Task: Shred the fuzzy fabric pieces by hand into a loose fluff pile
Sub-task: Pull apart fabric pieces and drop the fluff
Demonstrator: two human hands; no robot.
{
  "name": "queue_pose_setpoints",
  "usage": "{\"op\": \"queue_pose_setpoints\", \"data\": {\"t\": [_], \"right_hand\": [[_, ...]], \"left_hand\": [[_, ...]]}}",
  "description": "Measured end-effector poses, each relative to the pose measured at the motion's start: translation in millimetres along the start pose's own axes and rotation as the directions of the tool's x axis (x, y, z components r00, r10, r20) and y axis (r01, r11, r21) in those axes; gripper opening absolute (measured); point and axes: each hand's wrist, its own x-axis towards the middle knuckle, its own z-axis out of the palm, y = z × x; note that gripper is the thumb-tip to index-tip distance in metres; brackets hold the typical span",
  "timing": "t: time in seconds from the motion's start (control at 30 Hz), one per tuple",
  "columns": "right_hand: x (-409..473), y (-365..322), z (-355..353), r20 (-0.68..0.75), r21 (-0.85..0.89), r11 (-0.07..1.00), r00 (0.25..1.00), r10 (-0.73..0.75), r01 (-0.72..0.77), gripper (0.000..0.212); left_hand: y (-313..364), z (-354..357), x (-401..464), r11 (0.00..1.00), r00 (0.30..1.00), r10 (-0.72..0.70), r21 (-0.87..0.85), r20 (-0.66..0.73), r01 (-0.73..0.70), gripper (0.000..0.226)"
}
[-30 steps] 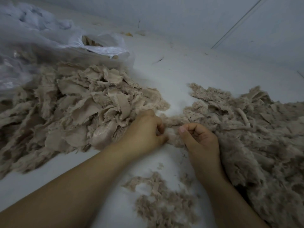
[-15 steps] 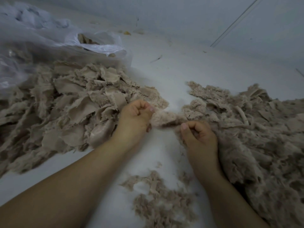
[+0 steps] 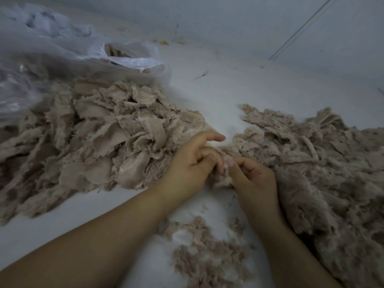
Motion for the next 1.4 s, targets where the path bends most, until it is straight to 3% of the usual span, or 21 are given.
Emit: {"op": "queue_pose_setpoints", "data": {"t": [0.07, 0.13, 0.2, 0.3, 0.4, 0.67, 0.83, 0.9, 1.0, 1.1, 1.3, 1.4], "right_hand": [[0.5, 2.8, -0.7, -0.045, 0.008, 0.999, 0.998, 0.040, -0.039, 0.027], [1.3, 4.4, -1.6, -0.053, 0.033, 0.998, 0.997, 0.053, -0.051, 0.027], [1.3, 3.8, -1.8, -0.025, 0.054, 0.998, 0.999, 0.045, -0.044, 0.028], [0.6, 1.8, -1.5, 0.022, 0.082, 0.996, 0.999, 0.028, -0.029, 0.030], [0.3, 1.7, -1.6, 0.048, 0.106, 0.994, 0.998, 0.031, -0.036, 0.029], [-1.0, -0.2, 0.2, 0.045, 0.026, 1.000, 0.999, -0.015, 0.014, 0.034], [0.8, 6.1, -2.1, 0.013, 0.011, 0.999, 0.999, -0.038, 0.038, 0.042], [1.0, 8.2, -2.2, -0.016, 0.053, 0.998, 1.000, -0.018, 0.019, 0.043], [1.0, 7.6, -1.1, -0.021, 0.080, 0.996, 0.999, -0.037, 0.038, 0.041], [1.2, 6.6, -1.7, 0.022, 0.083, 0.994, 0.997, -0.069, 0.067, 0.034], [1.8, 3.6, 0.2, 0.057, 0.037, 0.997, 0.996, -0.066, 0.064, 0.026], [2.0, 5.3, -0.6, 0.076, 0.069, 0.997, 0.996, -0.044, 0.039, 0.033]], "left_hand": [[-2.0, -4.1, 4.6, 1.000, 0.993, -0.021, 0.012, -0.115, 0.022, 0.038], [-3.4, -8.3, 6.9, 0.991, 0.988, -0.049, 0.117, -0.145, 0.066, 0.045], [-2.9, -10.1, 6.7, 0.980, 0.989, -0.135, 0.142, -0.064, 0.143, 0.047], [-2.9, -7.0, 7.1, 0.971, 0.971, -0.236, 0.057, 0.035, 0.234, 0.028], [-2.7, -6.9, 8.6, 0.970, 0.970, -0.242, 0.027, 0.028, 0.241, 0.010], [-2.7, -2.6, 6.6, 0.990, 0.992, -0.128, 0.062, -0.024, 0.129, 0.011], [-2.7, -6.5, 14.3, 0.992, 0.934, -0.110, 0.016, -0.339, 0.123, 0.023], [-1.4, -12.0, 16.3, 0.991, 0.912, -0.117, 0.012, -0.392, 0.133, 0.023], [3.2, -12.9, 12.2, 0.970, 0.950, -0.233, 0.017, -0.206, 0.242, 0.017], [4.0, -3.9, 6.7, 0.950, 0.958, -0.286, 0.129, 0.008, 0.283, 0.037], [-1.1, -3.9, 10.8, 0.976, 0.950, -0.216, -0.035, -0.227, 0.214, 0.029], [-1.8, -1.9, 9.0, 0.981, 0.949, -0.192, -0.026, -0.250, 0.192, 0.043]]}}
